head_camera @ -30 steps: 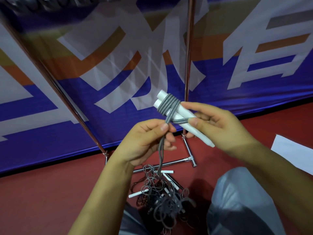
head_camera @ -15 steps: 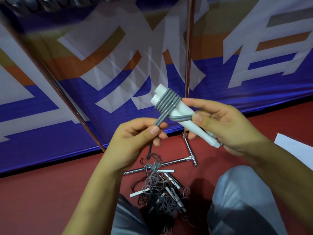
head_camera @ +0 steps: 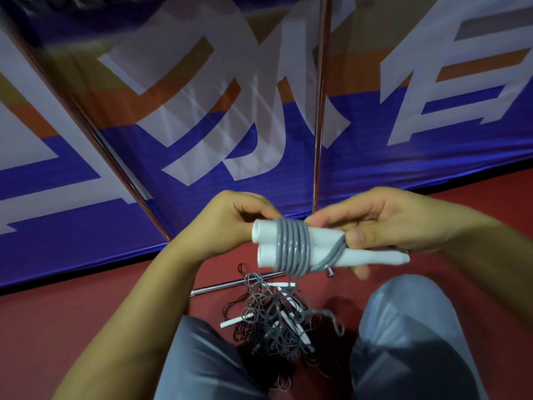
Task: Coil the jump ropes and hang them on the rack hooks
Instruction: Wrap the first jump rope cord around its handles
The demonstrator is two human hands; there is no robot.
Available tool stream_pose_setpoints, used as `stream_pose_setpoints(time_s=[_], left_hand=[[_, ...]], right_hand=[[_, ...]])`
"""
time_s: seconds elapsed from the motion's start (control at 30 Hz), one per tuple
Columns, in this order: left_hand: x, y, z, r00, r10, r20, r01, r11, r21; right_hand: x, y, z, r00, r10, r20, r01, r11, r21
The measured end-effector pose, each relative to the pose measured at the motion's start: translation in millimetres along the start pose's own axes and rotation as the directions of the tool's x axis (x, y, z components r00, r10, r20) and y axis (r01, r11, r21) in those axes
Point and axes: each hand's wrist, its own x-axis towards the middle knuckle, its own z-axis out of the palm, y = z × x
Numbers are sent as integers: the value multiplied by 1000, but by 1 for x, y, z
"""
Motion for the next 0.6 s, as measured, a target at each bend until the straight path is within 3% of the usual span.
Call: stream_pose_setpoints(time_s=[0.23,0.6], left_hand=[[5,1,-4,989,124,-79,-102,965,240],[-7,24,7,899,407,-163,-215,734,644]], right_hand=[[3,-4,4,981,171,86,-161,980,-115],[10,4,6,957,284,-54,-289,947,-142]])
